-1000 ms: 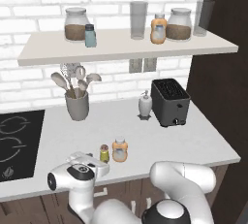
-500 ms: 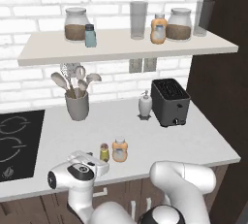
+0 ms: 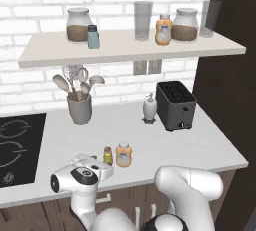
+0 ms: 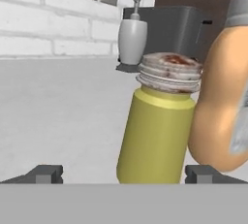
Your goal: Put the shaker and condiment bottle from the counter next to their counterparts in the cabinet.
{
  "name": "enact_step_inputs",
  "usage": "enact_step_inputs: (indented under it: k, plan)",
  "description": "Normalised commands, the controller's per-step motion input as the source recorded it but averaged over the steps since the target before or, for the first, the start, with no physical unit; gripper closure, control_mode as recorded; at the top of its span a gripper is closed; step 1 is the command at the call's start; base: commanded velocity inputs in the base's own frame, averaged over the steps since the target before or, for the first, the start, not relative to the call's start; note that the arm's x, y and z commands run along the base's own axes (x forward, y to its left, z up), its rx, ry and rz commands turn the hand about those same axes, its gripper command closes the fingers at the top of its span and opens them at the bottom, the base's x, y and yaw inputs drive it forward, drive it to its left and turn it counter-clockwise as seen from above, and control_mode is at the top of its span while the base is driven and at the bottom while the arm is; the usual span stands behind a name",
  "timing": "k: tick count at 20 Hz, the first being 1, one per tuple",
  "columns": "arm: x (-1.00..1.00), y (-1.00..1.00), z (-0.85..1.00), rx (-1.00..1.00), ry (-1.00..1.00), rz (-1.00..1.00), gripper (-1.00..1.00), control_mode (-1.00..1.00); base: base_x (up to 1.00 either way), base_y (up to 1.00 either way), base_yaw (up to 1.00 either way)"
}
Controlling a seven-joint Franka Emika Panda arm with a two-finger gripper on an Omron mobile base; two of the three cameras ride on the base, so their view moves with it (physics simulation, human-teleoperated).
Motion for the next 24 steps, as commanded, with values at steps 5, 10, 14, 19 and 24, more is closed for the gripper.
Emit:
enact_step_inputs:
  k: [5,10,14,19,24]
  plan:
    - [-0.04,-0.1,0.09,0.0,0.0,-0.02,-1.0,-1.0,0.0,0.0,0.0]
    - [0.0,-0.08,0.11,0.0,0.0,-0.01,-1.0,-1.0,0.0,0.0,0.0]
    - [0.0,-0.18,0.25,0.02,0.0,0.0,1.0,-1.0,0.0,0.0,0.0]
    - [0.0,-0.21,0.26,0.03,0.0,0.0,1.0,-1.0,0.0,0.0,0.0]
    - [-0.27,-0.1,0.24,0.07,-0.03,0.04,1.0,-1.0,0.0,0.0,0.0]
